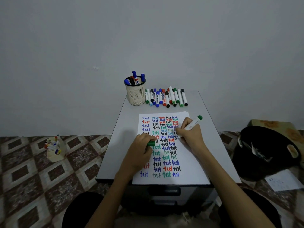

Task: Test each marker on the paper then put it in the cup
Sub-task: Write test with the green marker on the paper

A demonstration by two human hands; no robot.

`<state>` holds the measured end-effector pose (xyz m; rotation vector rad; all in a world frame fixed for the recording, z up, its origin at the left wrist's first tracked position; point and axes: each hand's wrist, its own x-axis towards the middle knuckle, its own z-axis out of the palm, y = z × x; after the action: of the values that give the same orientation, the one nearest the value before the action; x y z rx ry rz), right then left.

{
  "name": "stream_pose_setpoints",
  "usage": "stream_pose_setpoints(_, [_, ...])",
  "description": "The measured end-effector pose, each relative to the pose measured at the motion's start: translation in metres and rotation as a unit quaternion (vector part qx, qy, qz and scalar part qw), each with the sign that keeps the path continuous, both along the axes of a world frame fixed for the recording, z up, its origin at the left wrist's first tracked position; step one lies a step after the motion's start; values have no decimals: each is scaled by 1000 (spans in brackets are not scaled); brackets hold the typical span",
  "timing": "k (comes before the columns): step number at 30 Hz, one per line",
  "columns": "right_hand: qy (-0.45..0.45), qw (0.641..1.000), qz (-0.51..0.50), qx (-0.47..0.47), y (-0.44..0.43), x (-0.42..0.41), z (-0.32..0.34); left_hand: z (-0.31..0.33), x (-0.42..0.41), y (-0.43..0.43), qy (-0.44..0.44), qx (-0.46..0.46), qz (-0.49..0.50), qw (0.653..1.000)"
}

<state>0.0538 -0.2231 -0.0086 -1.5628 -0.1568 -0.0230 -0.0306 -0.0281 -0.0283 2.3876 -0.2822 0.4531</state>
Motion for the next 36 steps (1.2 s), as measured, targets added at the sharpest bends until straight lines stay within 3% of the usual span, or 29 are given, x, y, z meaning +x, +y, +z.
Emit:
stream_pose_setpoints(13, [-41, 996, 3, -81, 3, 1, -5, 2, -2, 0, 7, 0, 1, 1000])
stream_pose_setpoints(18, [-35, 998, -5, -48, 1, 0, -2, 2, -2, -1, 5, 0, 1, 1000])
stream_pose_setpoints(24, [-52, 995, 9, -91, 3, -2, 0, 2, -2, 0, 4, 8, 6, 1000])
stream_pose_setpoints(36, [-43, 996, -10, -82, 2, -4, -1, 0, -1, 0, -1, 16, 10, 1000])
